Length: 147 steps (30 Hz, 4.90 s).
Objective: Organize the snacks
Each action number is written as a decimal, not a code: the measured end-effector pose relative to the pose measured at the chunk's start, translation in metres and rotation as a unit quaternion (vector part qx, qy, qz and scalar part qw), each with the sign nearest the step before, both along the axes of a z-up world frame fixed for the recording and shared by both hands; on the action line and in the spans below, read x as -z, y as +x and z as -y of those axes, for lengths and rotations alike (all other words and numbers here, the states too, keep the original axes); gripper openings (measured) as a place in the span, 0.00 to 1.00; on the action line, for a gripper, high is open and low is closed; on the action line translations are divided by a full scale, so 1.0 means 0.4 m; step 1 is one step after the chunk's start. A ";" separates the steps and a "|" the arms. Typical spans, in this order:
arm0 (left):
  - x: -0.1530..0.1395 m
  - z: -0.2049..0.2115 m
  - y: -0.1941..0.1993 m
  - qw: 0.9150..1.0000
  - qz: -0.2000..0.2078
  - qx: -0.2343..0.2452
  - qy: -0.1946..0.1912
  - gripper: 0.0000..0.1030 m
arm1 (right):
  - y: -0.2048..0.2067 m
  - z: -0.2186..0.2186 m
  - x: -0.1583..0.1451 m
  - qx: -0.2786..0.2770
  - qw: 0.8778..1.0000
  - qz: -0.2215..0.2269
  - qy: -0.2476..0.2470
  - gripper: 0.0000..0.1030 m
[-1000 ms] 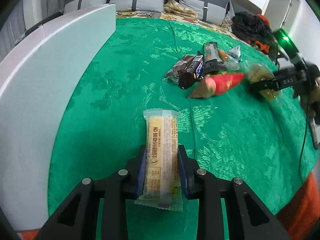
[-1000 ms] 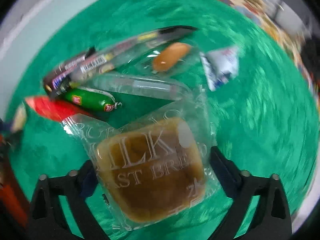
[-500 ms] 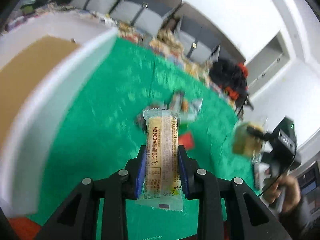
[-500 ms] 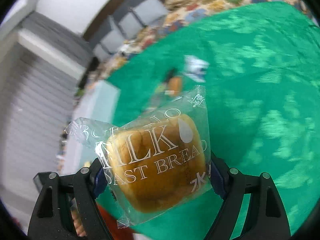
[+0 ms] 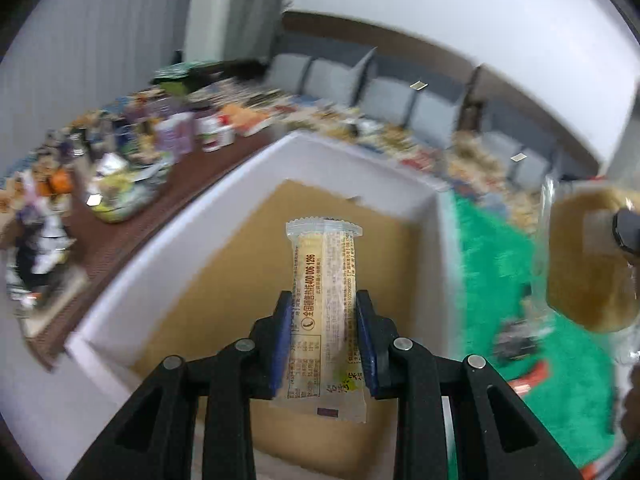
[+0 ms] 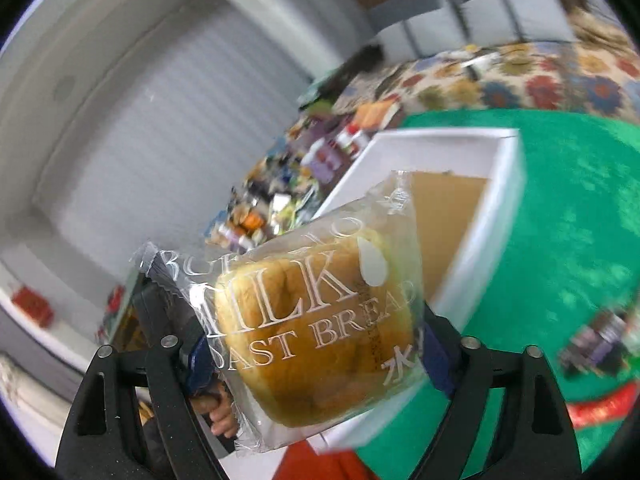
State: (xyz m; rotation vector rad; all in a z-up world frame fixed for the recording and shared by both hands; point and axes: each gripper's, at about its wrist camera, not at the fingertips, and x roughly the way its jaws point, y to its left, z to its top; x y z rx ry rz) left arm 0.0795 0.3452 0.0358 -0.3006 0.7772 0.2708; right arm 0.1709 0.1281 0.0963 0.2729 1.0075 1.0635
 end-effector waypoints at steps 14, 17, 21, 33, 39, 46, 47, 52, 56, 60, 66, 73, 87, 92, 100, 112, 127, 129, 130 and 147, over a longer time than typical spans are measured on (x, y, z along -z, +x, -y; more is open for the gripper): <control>0.087 0.001 -0.050 0.998 -0.028 -0.047 0.007 0.99 | -0.036 0.040 0.055 0.048 0.994 0.070 -0.069 0.86; 0.052 0.057 -0.064 1.000 0.002 -0.029 -0.006 0.99 | -0.046 0.161 0.058 0.101 0.984 0.119 -0.089 0.86; 0.006 0.184 -0.081 0.999 0.035 0.031 -0.023 0.99 | -0.052 0.367 0.163 0.184 0.949 0.177 -0.183 0.86; 0.216 0.684 -0.022 0.972 -0.054 0.231 -0.011 0.99 | -0.142 0.990 0.408 0.374 0.838 0.123 -0.378 0.86; 0.330 0.723 0.085 0.975 -0.082 0.205 0.036 0.99 | -0.071 1.022 0.432 0.390 0.840 0.099 -0.364 0.86; 0.379 0.700 0.168 0.976 -0.077 0.192 0.072 1.00 | -0.085 1.064 0.477 0.403 0.852 0.065 -0.328 0.91; 0.389 0.696 0.177 0.976 -0.079 0.192 0.069 1.00 | -0.089 1.068 0.477 0.408 0.851 0.063 -0.326 0.91; 0.390 0.674 0.174 0.979 -0.058 0.188 0.045 1.00 | -0.088 1.065 0.479 0.410 0.847 0.063 -0.334 0.93; 0.394 0.684 0.177 0.978 -0.064 0.189 0.058 1.00 | -0.088 1.067 0.479 0.410 0.846 0.063 -0.335 0.93; 0.395 0.688 0.181 0.978 -0.063 0.189 0.056 1.00 | -0.089 1.068 0.479 0.410 0.846 0.062 -0.335 0.93; 0.394 0.690 0.176 0.978 -0.063 0.189 0.058 1.00 | -0.088 1.068 0.480 0.410 0.846 0.062 -0.335 0.93; 0.392 0.688 0.174 0.978 -0.064 0.188 0.058 1.00 | -0.088 1.070 0.480 0.410 0.846 0.062 -0.335 0.93; 0.392 0.690 0.174 0.978 -0.064 0.188 0.059 1.00 | -0.088 1.069 0.480 0.411 0.846 0.062 -0.334 0.94; 0.392 0.690 0.174 0.978 -0.064 0.188 0.059 1.00 | -0.087 1.070 0.480 0.411 0.846 0.062 -0.334 0.94; 0.392 0.690 0.174 0.978 -0.064 0.188 0.059 1.00 | -0.087 1.070 0.480 0.411 0.846 0.062 -0.334 0.94; 0.393 0.690 0.173 0.978 -0.065 0.188 0.060 1.00 | -0.086 1.069 0.481 0.412 0.846 0.062 -0.334 0.94; 0.393 0.689 0.173 0.978 -0.065 0.188 0.060 1.00 | -0.085 1.069 0.482 0.412 0.846 0.062 -0.333 0.94; 0.393 0.689 0.174 0.978 -0.065 0.188 0.060 1.00 | -0.085 1.069 0.482 0.412 0.846 0.062 -0.333 0.94; 0.393 0.689 0.174 0.978 -0.065 0.188 0.060 1.00 | -0.085 1.068 0.482 0.412 0.846 0.062 -0.334 0.94; 0.331 0.684 0.168 0.972 -0.076 0.220 0.025 0.99 | -0.084 1.068 0.482 0.412 0.846 0.062 -0.333 0.94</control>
